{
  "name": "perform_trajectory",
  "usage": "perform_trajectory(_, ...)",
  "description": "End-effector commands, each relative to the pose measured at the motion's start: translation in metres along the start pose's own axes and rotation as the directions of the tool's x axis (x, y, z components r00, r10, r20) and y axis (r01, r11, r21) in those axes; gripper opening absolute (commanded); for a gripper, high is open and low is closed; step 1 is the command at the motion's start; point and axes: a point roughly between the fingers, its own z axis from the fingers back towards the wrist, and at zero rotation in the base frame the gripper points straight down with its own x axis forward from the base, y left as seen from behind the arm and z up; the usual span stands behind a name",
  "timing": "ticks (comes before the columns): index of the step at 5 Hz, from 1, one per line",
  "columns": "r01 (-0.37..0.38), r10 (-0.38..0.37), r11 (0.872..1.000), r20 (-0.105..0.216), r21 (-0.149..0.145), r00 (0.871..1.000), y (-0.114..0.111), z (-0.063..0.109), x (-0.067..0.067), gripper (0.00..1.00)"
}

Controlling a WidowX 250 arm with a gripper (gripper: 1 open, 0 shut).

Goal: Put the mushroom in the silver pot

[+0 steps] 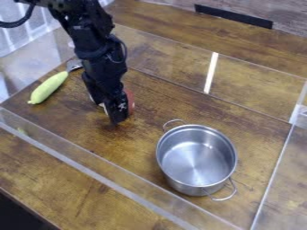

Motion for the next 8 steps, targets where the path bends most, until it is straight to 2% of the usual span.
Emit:
perform_trajectory(1, -0.026, 0.021, 0.998, 0.085, 0.059, 0.996, 0.002, 0.032, 0.012, 1.00)
perform_trajectory(2, -0.035, 0.030, 0.998, 0.086, 0.056, 0.996, -0.010, 0.031, 0.012, 1.00)
perform_trajectory(4, -0.024, 0.019, 0.998, 0.090, 0.051, 0.996, 0.006, 0.038, 0.009, 1.00)
perform_trajectory(5, 0.029, -0.034, 0.999, 0.104, 0.043, 0.994, 0.008, 0.027, 0.019, 1.00)
perform_trajectory(6, 0.108, -0.110, 0.994, 0.113, 0.021, 0.988, 0.017, 0.027, 0.028, 0.00)
perform_trajectory(7, 0.178, -0.176, 0.984, 0.125, -0.006, 0.976, 0.026, 0.026, 0.033, 1.00)
perform_trajectory(8, 0.138, -0.132, 0.990, 0.141, -0.033, 0.981, 0.027, 0.024, 0.027, 1.00)
